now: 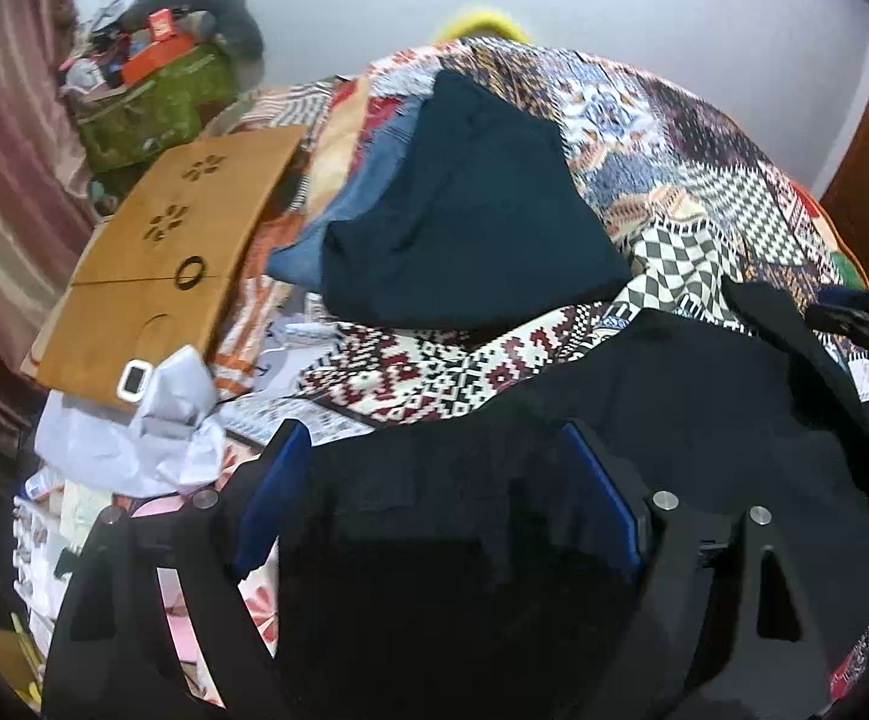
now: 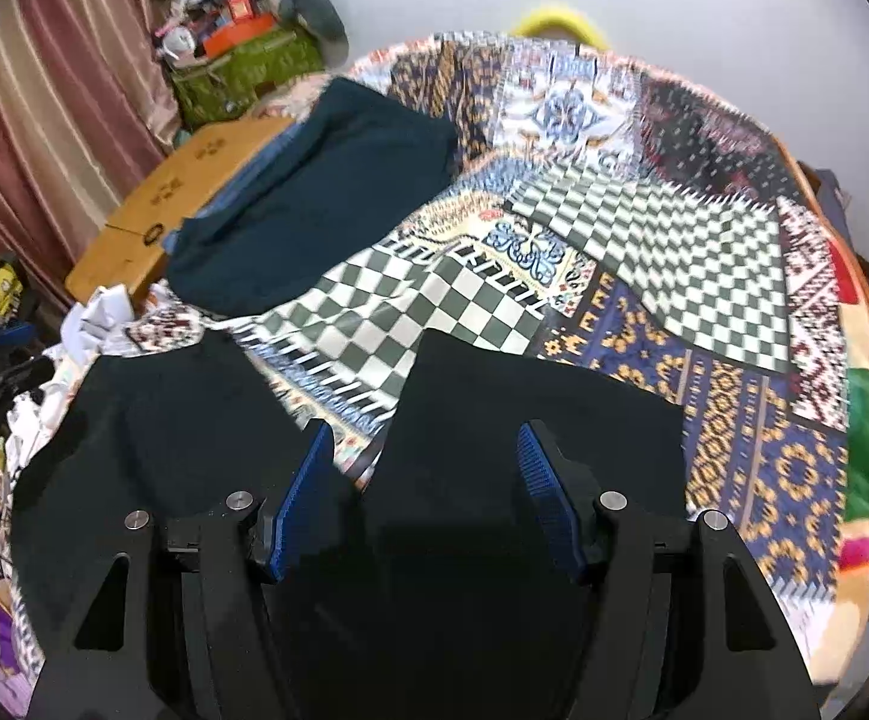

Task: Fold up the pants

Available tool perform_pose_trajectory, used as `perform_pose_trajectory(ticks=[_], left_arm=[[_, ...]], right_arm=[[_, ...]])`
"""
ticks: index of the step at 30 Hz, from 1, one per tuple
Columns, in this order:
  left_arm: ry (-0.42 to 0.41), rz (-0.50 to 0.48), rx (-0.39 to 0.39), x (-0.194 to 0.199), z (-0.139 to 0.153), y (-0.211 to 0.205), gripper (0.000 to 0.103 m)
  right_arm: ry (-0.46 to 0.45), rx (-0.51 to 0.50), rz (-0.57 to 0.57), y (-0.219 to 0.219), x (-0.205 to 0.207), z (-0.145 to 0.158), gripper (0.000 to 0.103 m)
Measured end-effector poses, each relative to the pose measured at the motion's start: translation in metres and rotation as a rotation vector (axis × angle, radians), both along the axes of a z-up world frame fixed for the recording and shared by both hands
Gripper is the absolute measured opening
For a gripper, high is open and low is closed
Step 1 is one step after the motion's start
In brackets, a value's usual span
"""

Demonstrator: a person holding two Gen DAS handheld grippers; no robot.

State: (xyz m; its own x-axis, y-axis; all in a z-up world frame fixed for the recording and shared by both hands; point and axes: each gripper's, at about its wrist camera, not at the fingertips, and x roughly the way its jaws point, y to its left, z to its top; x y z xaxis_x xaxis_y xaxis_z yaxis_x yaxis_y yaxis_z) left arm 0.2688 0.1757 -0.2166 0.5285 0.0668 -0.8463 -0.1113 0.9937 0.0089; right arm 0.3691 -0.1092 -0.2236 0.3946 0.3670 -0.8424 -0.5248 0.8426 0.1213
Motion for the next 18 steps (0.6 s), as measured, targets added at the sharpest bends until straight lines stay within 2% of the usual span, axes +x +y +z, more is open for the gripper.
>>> perform_pose_trajectory(ticks=[8,11,13,16,18], left_arm=[[0.077,-0.044,-0.003,0.027,-0.033,-0.013,0.086],[0.099,-0.061,-0.001,0.029,-0.040,-0.018,0.086],[0.106,-0.070,0.008,0.030,-0.042,-0.021,0.086],[0.108,-0.072,0.028,0.028,-0.042,-0.024,0.086],[0.107,-0.069,0.020,0.026,-0.039,-0.026,0.086]], right_arm=[[0.153,-0.022,0.005,0.019,0.041,-0.048,0.060],[0.137,-0.014,0.006,0.019,0.042,-0.056,0.059],[0.129,-0.023,0.008,0.020,0.043,-0.056,0.054],[0.117,-0.028,0.004,0.014,0.041,-0.057,0.039],[0.117,-0.022,-0.003,0.010,0.039,-0.057,0.023]])
